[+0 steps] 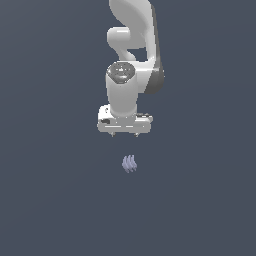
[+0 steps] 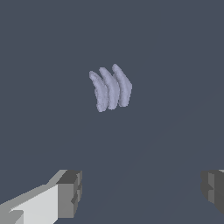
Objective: Pick up the object and move it to a goal position.
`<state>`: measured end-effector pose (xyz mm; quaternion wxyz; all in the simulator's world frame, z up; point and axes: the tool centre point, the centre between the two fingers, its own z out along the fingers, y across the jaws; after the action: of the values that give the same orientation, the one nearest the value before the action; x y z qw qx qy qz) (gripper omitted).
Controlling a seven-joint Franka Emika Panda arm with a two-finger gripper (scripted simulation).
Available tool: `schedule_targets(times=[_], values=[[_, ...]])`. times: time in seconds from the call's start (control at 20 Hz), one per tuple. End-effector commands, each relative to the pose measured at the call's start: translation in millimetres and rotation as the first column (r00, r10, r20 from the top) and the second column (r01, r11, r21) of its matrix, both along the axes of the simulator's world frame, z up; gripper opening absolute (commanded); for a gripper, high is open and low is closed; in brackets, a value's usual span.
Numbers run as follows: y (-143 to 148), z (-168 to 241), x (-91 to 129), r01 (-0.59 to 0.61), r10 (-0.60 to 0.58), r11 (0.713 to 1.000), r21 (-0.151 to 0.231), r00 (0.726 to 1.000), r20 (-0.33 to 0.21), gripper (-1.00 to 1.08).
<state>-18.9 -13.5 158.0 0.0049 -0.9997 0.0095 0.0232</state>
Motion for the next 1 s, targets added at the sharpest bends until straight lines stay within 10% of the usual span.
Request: schedule_targets(times=[0.0,0.95], values=[[0,0,0,0.000,0.000,1.000,0.000,1.000,0.000,1.00],[-10,-8,11,-0.021,0.021,0.999,-0.028,1.000,-0.006,1.00]])
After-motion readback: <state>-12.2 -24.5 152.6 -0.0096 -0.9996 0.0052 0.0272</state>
